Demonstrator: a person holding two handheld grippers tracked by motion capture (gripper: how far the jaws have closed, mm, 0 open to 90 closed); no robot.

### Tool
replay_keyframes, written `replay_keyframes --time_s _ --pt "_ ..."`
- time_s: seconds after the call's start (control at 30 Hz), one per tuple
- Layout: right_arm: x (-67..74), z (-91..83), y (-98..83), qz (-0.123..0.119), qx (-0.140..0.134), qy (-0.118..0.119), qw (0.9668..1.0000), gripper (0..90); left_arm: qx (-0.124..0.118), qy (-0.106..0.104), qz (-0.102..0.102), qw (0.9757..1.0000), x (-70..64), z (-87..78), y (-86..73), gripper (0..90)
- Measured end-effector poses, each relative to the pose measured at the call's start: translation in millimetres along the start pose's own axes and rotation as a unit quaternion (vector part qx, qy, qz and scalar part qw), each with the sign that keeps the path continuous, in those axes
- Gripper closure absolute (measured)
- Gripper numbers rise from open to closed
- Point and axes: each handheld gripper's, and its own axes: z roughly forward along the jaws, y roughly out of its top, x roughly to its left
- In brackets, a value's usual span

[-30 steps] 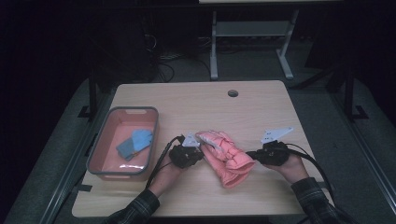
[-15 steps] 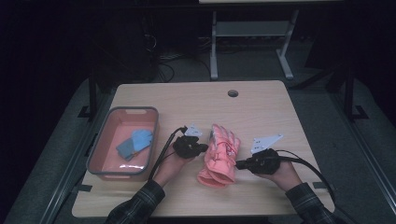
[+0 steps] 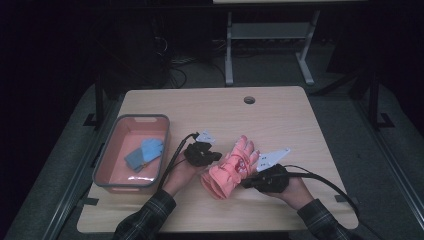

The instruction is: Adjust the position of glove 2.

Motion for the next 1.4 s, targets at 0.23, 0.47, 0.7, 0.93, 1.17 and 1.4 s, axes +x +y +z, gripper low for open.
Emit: replay_keyframes --time_s 0.23,0.47,0.7,0.93,1.17,1.4 --pt "16.7 7.3 -7.4 -0.017 0.021 0.014 0.9995 90.0 0.028 0.016 -0.003 0.9995 -6.5 -10.9 -13.0 89.3" --pt "20.0 22.5 -3.5 -0.014 0.026 0.024 0.9993 90.0 0.047 0.006 -0.007 0.9989 -6.5 -10.3 -22.4 89.4" --pt "12.5 16.7 4.5 -0.004 0.005 0.014 0.9999 90.0 0.053 -0.012 -0.009 0.9985 -9.9 -6.2 -23.9 89.7" --pt "12.8 21.4 17.7 -0.031 0.01 0.0 0.9995 90.0 0.052 -0.018 -0.011 0.9984 -10.7 -6.5 -24.0 89.7" --pt "10.4 20.3 21.9 -0.026 0.003 -0.009 0.9996 90.0 0.05 -0.023 -0.012 0.9984 -10.0 -6.5 -24.5 89.7" --pt "12.7 11.2 18.1 -0.036 0.017 -0.023 0.9989 90.0 0.05 -0.002 -0.017 0.9986 -2.3 -14.0 -22.8 89.7"
